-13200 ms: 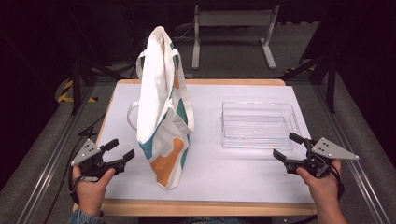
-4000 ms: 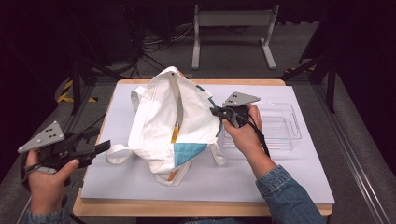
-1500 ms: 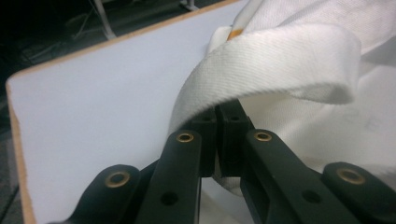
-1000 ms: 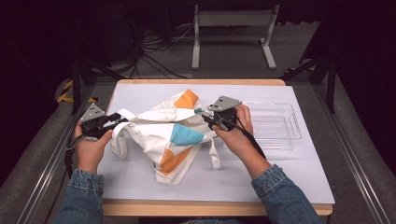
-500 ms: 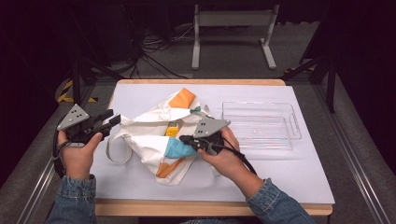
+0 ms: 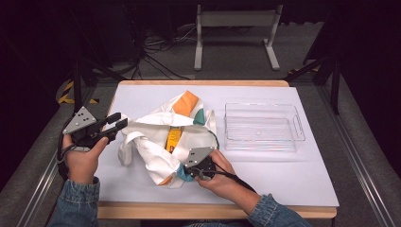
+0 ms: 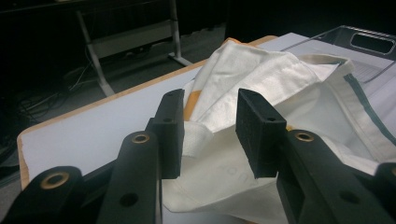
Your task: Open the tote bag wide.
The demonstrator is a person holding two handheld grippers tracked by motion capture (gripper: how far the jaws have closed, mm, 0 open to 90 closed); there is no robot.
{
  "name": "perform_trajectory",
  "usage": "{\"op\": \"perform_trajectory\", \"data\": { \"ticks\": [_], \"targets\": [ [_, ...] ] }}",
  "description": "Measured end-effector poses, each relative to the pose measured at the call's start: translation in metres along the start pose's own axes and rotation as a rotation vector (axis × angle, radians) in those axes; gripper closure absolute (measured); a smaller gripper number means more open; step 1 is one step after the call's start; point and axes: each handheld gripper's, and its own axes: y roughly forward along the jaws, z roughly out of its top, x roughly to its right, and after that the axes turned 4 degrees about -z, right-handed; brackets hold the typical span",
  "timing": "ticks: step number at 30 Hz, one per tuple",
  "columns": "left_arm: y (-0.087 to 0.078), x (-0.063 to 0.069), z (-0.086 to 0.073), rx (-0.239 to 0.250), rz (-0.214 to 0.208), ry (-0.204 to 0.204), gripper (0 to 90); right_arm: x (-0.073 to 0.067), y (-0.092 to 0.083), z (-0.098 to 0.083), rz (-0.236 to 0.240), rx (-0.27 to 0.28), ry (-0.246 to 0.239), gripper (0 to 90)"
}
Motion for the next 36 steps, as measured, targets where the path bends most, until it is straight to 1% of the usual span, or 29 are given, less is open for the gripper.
{"op": "perform_trajectory", "data": {
  "ticks": [2,5,7,8,9,10,13,14,17,19,20,22,23,25,28,32,33,34,35,36],
  "targets": [
    [-0.001,-0.001,0.000,0.000,0.002,0.000,62.4,0.003,-0.005,0.004,-0.013,0.018,0.008,89.7],
    [-0.004,-0.001,0.000,0.004,0.006,0.001,62.0,0.008,-0.013,0.009,-0.033,0.040,0.007,89.6],
    [-0.006,-0.001,0.000,0.011,0.009,-0.002,61.7,0.013,-0.020,0.014,-0.055,0.059,0.011,89.3],
    [-0.006,-0.001,0.000,0.011,0.009,-0.002,61.4,0.013,-0.020,0.014,-0.055,0.059,0.011,89.3],
    [-0.008,-0.001,0.000,0.012,0.013,-0.004,61.1,0.019,-0.026,0.018,-0.072,0.083,0.020,89.0],
    [-0.008,-0.001,0.000,0.012,0.013,-0.004,60.9,0.022,-0.028,0.020,-0.075,0.093,0.026,89.0],
    [-0.011,0.000,0.000,0.016,0.016,-0.007,60.7,0.028,-0.030,0.024,-0.078,0.107,0.034,89.6],
    [-0.011,0.000,0.000,0.016,0.017,-0.004,60.7,0.034,-0.031,0.029,-0.083,0.112,0.044,89.8],
    [-0.013,0.002,0.000,0.014,0.020,-0.002,60.6,0.042,-0.029,0.039,-0.095,0.123,0.055,89.8],
    [-0.014,0.002,-0.001,0.014,0.023,-0.003,60.6,0.046,-0.026,0.045,-0.099,0.119,0.058,89.9],
    [-0.014,0.002,-0.001,0.014,0.023,-0.003,60.6,0.046,-0.026,0.045,-0.099,0.119,0.058,89.9],
    [-0.015,0.001,-0.002,0.018,0.026,-0.007,60.6,0.051,-0.020,0.050,-0.098,0.111,0.066,89.9],
    [-0.016,0.000,-0.002,0.020,0.029,-0.006,60.6,0.055,-0.014,0.053,-0.097,0.102,0.073,89.9],
    [-0.016,0.000,-0.002,0.022,0.028,-0.007,60.6,0.057,-0.011,0.054,-0.096,0.099,0.079,89.9],
    [-0.017,0.000,-0.002,0.022,0.028,-0.006,60.6,0.061,-0.001,0.056,-0.073,0.086,0.100,89.9],
    [-0.017,-0.001,-0.002,0.022,0.027,-0.006,60.5,0.060,0.009,0.056,-0.044,0.043,0.096,89.9],
    [-0.017,-0.001,-0.002,0.022,0.028,-0.006,60.5,0.059,0.010,0.055,-0.042,0.029,0.092,89.9],
    [-0.017,-0.001,-0.002,0.022,0.029,-0.006,60.5,0.056,0.009,0.053,-0.042,-0.002,0.083,89.9],
    [-0.017,-0.001,-0.002,0.023,0.030,-0.006,60.5,0.055,0.008,0.051,-0.043,-0.019,0.082,89.9],
    [-0.016,-0.001,-0.002,0.023,0.033,-0.006,60.5,0.055,0.008,0.051,-0.043,-0.019,0.082,89.9]
  ]
}}
